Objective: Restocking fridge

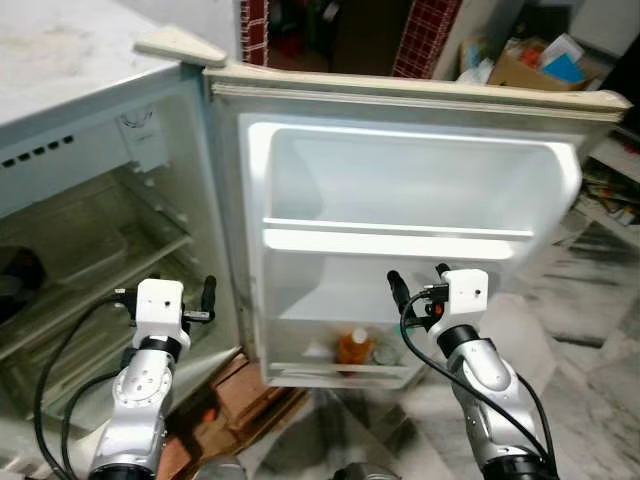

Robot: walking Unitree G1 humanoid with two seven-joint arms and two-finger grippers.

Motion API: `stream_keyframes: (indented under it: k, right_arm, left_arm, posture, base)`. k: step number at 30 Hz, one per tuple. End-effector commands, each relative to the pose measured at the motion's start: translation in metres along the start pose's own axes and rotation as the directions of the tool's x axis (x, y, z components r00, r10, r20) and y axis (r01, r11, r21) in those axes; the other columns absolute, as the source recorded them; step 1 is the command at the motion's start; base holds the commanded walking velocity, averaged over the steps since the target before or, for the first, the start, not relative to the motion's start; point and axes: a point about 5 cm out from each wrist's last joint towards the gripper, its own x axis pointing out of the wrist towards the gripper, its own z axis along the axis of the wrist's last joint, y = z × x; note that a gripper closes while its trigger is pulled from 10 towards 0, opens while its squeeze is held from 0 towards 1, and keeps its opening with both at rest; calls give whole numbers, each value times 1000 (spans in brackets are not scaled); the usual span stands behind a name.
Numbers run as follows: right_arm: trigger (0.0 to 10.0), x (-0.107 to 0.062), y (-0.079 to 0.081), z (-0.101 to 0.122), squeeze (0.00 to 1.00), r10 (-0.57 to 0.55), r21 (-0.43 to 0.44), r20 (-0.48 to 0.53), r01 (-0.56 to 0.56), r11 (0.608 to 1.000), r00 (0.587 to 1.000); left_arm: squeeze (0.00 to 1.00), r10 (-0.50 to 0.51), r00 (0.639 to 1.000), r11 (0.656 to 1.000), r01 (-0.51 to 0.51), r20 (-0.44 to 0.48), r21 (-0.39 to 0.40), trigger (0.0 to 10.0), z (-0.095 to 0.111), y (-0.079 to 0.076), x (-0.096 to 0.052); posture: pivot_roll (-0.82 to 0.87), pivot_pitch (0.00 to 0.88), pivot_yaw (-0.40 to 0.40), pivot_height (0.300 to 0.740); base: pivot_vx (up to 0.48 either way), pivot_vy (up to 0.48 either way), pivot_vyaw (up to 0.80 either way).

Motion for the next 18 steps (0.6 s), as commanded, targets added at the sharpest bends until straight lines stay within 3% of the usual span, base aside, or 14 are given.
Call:
stream_keyframes:
  k: [1, 13, 15, 18]
  right_arm:
    - [10000, 0, -7, 2, 0, -15, -8, 0, 15, 1000, 1000]
    - [10000, 4, 3, -3, 0, 80, 17, -34, -79, 997, 996]
    - [10000, 2, 18, -11, 0, 244, 97, -89, -235, 967, 966]
    - [10000, -2, 28, -13, 0, 365, 99, -120, -355, 930, 923]
  left_arm:
    - [0, -21, 1000, 1000, 21, -1, -14, 10000, 0, -7, 1]
    - [0, -25, 1000, 1000, 25, -5, -9, 10000, 0, -5, 2]
    - [0, -27, 1000, 1000, 27, -6, -7, 10000, 0, -5, 2]
    - [0, -31, 1000, 1000, 30, -6, -4, 10000, 0, -5, 2]
  posture:
    - [68, 0, -76, 740]
    - [70, 0, -70, 740]
    - [70, 0, -67, 740]
    - [70, 0, -67, 740]
  base:
    - [0, -420, 0]
    - [-241, -402, 0]
    - [-262, -401, 0]
    - [-260, -404, 0]
